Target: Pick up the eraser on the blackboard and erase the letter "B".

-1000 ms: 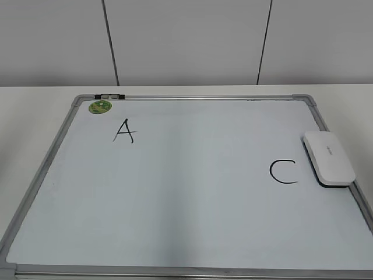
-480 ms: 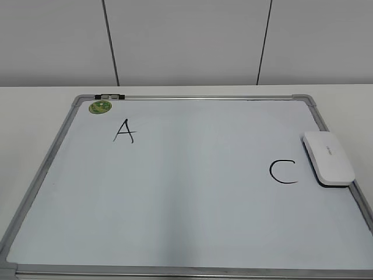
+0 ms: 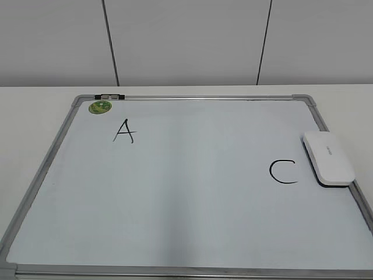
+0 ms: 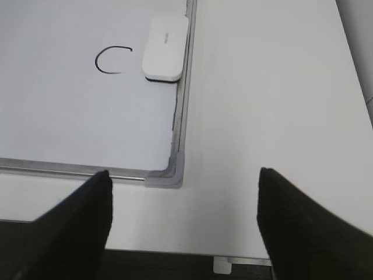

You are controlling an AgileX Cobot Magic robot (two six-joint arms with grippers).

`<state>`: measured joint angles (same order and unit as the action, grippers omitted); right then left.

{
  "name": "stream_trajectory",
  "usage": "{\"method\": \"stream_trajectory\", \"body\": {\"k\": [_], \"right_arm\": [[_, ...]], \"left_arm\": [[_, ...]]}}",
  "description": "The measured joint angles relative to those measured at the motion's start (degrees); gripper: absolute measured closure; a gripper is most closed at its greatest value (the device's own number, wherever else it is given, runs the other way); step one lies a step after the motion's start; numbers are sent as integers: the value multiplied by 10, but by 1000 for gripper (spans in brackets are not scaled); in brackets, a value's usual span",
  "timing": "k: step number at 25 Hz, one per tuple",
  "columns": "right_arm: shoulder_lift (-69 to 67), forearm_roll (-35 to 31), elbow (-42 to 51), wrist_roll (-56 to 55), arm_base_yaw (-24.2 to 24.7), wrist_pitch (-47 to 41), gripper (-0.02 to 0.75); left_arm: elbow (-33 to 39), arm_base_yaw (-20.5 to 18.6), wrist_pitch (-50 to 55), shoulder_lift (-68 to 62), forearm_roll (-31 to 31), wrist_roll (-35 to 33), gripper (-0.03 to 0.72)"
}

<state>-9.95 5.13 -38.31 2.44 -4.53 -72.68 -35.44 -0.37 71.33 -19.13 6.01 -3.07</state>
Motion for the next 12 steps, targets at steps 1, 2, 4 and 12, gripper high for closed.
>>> {"method": "stream_trajectory", "body": {"k": [1, 2, 4, 12], "right_arm": [[8, 3, 10, 0, 0, 1, 144], [18, 6, 27, 0, 0, 3, 144], [24, 11, 50, 0, 0, 7, 144], [27, 14, 93, 0, 0, 66, 144]], "left_arm": [[7, 0, -5, 1, -4, 0, 247], [12, 0, -9, 1, -5, 0, 247], [25, 0, -23, 1, -6, 0, 248], [61, 0, -80, 1, -13, 1, 249]]}}
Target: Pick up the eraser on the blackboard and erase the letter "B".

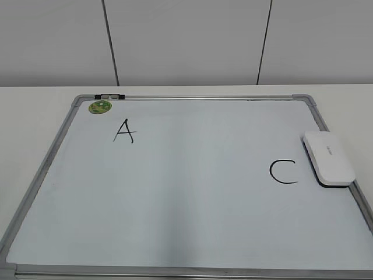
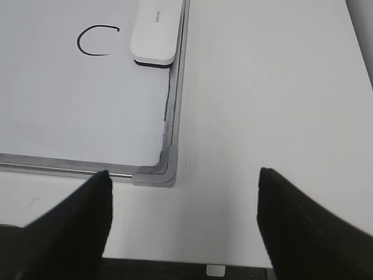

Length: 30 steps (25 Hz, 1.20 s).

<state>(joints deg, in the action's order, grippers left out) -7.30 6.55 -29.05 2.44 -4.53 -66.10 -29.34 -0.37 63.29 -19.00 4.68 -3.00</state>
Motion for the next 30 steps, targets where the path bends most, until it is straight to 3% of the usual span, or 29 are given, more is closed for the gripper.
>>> {"method": "stream_trajectory", "body": {"k": [23, 30], "right_arm": [[1, 0, 1, 0, 0, 8, 146], [11, 1, 1, 0, 43, 8, 146]], "left_arm": [[0, 0, -4, 19, -2, 0, 251], [0, 0, -4, 113, -2, 0, 251]]}}
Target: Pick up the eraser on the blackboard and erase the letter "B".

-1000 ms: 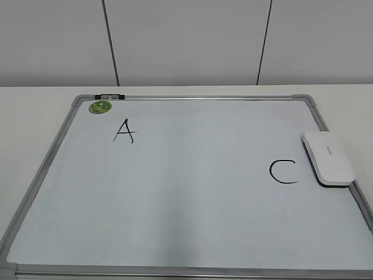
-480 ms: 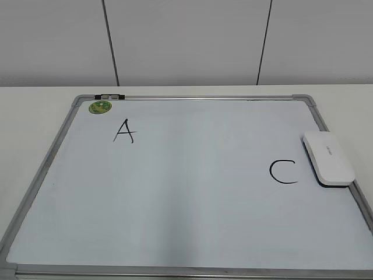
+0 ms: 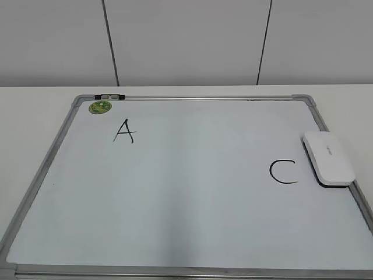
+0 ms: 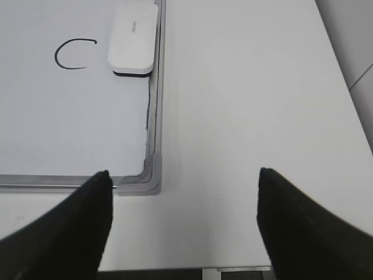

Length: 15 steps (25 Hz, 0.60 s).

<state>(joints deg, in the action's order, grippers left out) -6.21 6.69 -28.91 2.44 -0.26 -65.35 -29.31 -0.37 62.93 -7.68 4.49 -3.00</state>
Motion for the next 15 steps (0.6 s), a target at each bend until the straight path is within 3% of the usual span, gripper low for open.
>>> {"method": "stream_trajectory", "body": {"k": [6, 15], "right_arm": [[46, 0, 0, 0, 8, 0, 146], [72, 0, 0, 0, 8, 0, 146]], "left_arm": [[0, 0, 2, 68, 0, 0, 251], [0, 0, 4, 70, -1, 0, 251]]}}
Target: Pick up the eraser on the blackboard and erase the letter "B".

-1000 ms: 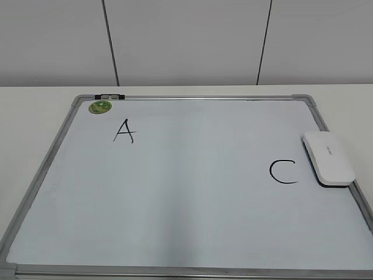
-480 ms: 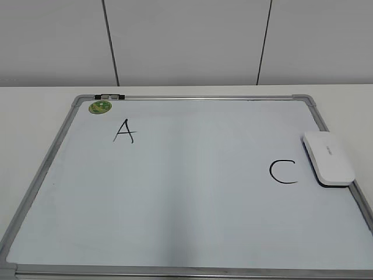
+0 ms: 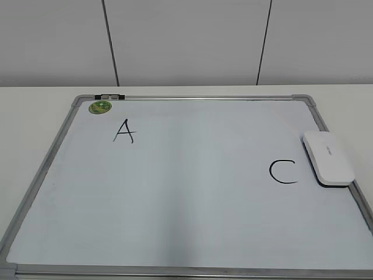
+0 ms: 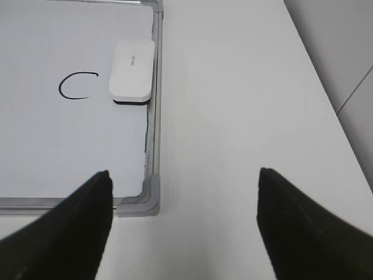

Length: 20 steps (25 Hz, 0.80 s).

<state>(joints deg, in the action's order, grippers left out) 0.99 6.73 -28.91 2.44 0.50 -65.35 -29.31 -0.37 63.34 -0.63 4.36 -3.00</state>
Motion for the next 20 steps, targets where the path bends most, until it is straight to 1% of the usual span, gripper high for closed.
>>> {"method": "stream_trajectory", "body": {"k": [20], "right_arm": [[0, 0, 0, 0, 1, 0, 146]], "left_arm": [[0, 0, 0, 0, 0, 0, 251]]}}
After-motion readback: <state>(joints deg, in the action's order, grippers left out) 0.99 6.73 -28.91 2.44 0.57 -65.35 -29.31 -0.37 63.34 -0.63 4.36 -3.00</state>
